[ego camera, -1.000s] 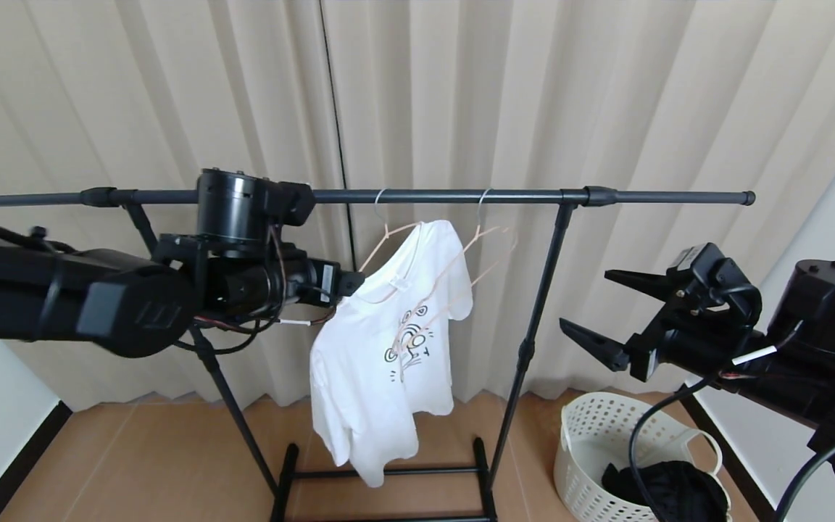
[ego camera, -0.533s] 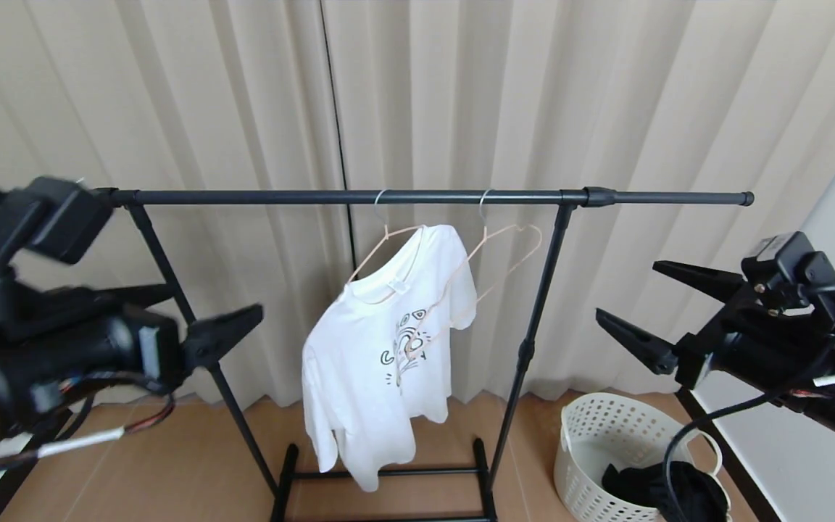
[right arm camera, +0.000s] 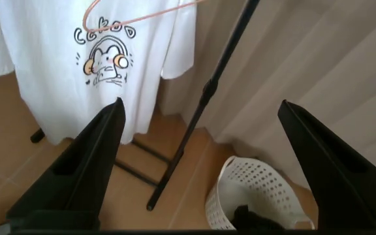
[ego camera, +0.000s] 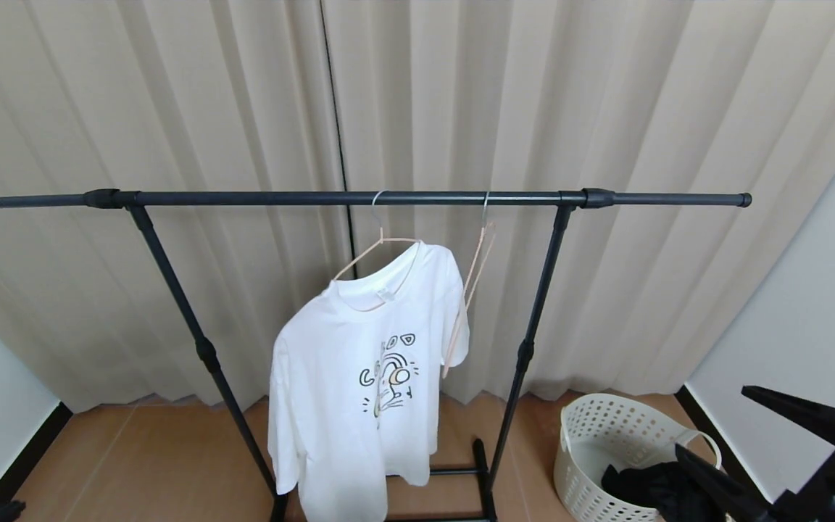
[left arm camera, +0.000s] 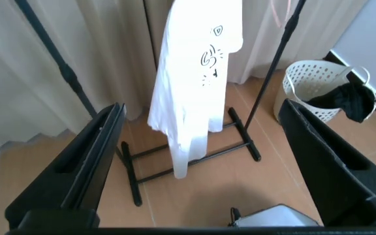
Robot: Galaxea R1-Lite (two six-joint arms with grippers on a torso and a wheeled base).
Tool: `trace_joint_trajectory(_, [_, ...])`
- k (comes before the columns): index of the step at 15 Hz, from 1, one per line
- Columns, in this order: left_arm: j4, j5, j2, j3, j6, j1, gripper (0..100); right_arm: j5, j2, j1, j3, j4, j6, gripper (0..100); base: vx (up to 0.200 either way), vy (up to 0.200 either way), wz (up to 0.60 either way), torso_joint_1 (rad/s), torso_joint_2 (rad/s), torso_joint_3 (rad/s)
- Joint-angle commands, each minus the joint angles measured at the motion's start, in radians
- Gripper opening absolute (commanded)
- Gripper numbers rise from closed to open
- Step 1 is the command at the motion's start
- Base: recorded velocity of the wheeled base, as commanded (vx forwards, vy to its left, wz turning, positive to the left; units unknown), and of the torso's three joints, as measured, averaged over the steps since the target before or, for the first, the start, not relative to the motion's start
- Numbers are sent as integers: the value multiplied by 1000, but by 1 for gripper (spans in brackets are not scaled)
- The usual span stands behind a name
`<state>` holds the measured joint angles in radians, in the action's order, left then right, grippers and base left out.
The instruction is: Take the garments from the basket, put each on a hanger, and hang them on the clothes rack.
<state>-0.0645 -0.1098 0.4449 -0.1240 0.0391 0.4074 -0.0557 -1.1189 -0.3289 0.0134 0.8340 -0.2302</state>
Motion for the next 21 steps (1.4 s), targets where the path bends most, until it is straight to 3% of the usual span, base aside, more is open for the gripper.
trace_joint_trajectory(1, [100, 1, -206, 40, 1, -2, 100, 10, 337, -7, -13, -337, 0, 100, 0, 0, 0, 0, 0, 0])
trace_joint_trajectory(5, [135, 1, -247, 73, -16, -2, 100, 10, 689, -21, -13, -722, -1, 100, 0, 0, 0, 0, 0, 0])
trace_joint_trajectory(7, [137, 2, -242, 73, -36, -2, 100, 11, 774, -15, -7, -817, 11, 100, 0, 0, 0, 0, 0, 0])
trace_joint_trajectory(10, [137, -7, -244, 75, -53, -12, 100, 20, 821, 10, -10, -839, 132, 100, 0, 0, 0, 0, 0, 0])
trace_joint_trajectory(12, [138, -8, -242, 75, -56, -67, 100, 20, 852, 21, -9, -845, 175, 100, 0, 0, 0, 0, 0, 0])
trace_joint_trajectory(18, [138, -11, -299, 75, -53, -263, 100, 65, 875, 57, -4, -860, 177, 100, 0, 0, 0, 0, 0, 0])
trace_joint_trajectory(19, [138, -10, -324, 75, -47, -337, 100, 65, 889, 107, -4, -860, 177, 100, 0, 0, 0, 0, 0, 0])
trace_joint_trajectory(21, [138, -5, -374, 75, -47, -388, 100, 65, 907, 148, -4, -860, 177, 100, 0, 0, 0, 0, 0, 0])
